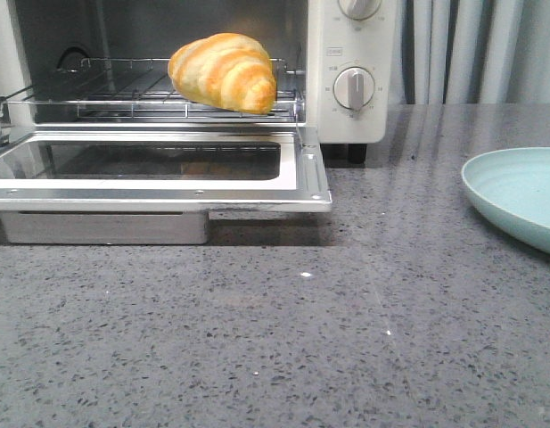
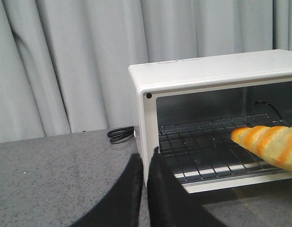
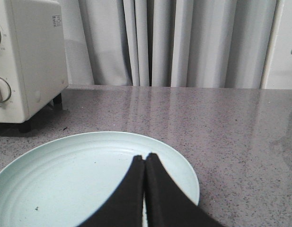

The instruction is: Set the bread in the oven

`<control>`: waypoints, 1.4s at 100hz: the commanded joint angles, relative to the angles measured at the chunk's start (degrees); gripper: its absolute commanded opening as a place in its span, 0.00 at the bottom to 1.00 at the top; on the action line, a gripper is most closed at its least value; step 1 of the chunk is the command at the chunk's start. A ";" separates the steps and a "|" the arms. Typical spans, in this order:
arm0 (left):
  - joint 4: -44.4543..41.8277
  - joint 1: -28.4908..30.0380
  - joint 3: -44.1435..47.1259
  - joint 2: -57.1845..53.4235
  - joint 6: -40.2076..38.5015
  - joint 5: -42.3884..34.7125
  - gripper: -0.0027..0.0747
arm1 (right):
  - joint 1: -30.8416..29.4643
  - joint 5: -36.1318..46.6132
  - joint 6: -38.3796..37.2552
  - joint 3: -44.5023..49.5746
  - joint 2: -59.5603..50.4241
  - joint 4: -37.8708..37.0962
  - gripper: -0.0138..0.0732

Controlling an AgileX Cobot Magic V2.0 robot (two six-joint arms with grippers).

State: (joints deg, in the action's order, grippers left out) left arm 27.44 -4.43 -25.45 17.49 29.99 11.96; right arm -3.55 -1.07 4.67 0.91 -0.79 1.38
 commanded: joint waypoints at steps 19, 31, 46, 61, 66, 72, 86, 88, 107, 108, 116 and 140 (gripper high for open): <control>0.85 0.09 -1.55 0.46 -0.07 -3.85 0.01 | -0.34 1.85 0.19 0.46 -1.08 0.38 0.10; 0.85 0.09 -1.55 0.46 -0.07 -3.85 0.01 | -0.34 1.85 0.19 0.46 -1.08 0.38 0.10; 0.85 0.09 -1.55 0.46 -0.07 -3.85 0.01 | -0.34 1.85 0.19 0.46 -1.08 0.38 0.10; 0.85 0.09 -1.55 0.46 -0.07 -3.85 0.01 | -0.34 1.85 0.19 0.46 -1.08 0.38 0.10; 0.85 0.09 -1.55 0.46 -0.07 -3.85 0.01 | -0.34 1.85 0.19 0.46 -1.08 0.38 0.10; 0.85 0.09 -1.55 0.46 -0.07 -3.85 0.01 | -0.34 1.85 0.19 0.46 -1.08 0.38 0.10; 0.85 0.09 -1.55 0.46 -0.07 -3.85 0.01 | -0.34 1.85 0.19 0.46 -1.08 0.38 0.10; 0.85 0.09 -1.55 0.46 -0.07 -3.85 0.01 | -0.34 1.85 0.19 0.46 -1.08 0.38 0.10; 0.85 0.09 -1.55 0.46 -0.07 -3.85 0.01 | -0.34 1.85 0.19 0.46 -1.08 0.38 0.10; 0.85 0.09 -1.55 0.46 -0.07 -3.85 0.01 | -0.34 1.85 0.19 0.46 -1.08 0.38 0.10; 0.85 0.09 -1.55 0.46 -0.07 -3.85 0.01 | -0.34 1.85 0.19 0.46 -1.08 0.38 0.10; -3.47 0.88 1.96 0.46 -0.07 -7.31 0.01 | -0.34 1.85 0.19 0.46 -1.08 0.38 0.10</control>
State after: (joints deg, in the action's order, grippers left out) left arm 26.96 -4.21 -24.17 17.49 29.99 10.71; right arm -3.55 -3.33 4.67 0.91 -0.79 1.55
